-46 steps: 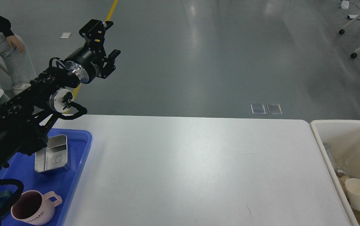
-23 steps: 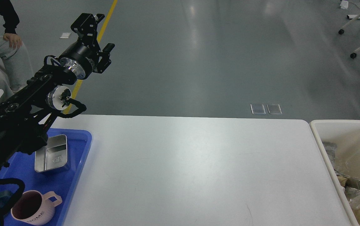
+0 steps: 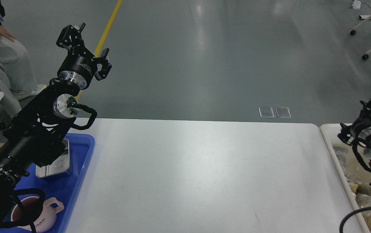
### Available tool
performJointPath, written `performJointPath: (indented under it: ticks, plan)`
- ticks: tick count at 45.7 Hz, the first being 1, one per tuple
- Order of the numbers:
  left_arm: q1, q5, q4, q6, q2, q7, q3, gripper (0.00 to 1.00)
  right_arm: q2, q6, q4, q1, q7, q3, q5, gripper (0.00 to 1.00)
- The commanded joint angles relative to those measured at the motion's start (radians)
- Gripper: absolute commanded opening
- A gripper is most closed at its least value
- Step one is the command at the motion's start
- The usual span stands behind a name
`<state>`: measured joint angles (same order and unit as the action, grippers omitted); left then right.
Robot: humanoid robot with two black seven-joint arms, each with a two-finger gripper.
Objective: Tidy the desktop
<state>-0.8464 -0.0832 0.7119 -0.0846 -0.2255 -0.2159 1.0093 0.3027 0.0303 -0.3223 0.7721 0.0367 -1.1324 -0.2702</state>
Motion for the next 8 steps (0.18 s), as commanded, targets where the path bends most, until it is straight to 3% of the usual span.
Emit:
performJointPath:
  ticks: [1, 8]
  plan:
    - [0.013, 0.033, 0.0, -0.021, 0.024, 0.003, 0.026, 0.96, -0.083, 0.023, -0.004, 0.027, 0.017, -0.052, 0.0, 1.0]
    - [0.039, 0.076, -0.006, -0.099, 0.038, 0.006, 0.077, 0.97, -0.148, 0.062, -0.041, 0.029, 0.052, -0.135, 0.0, 1.0]
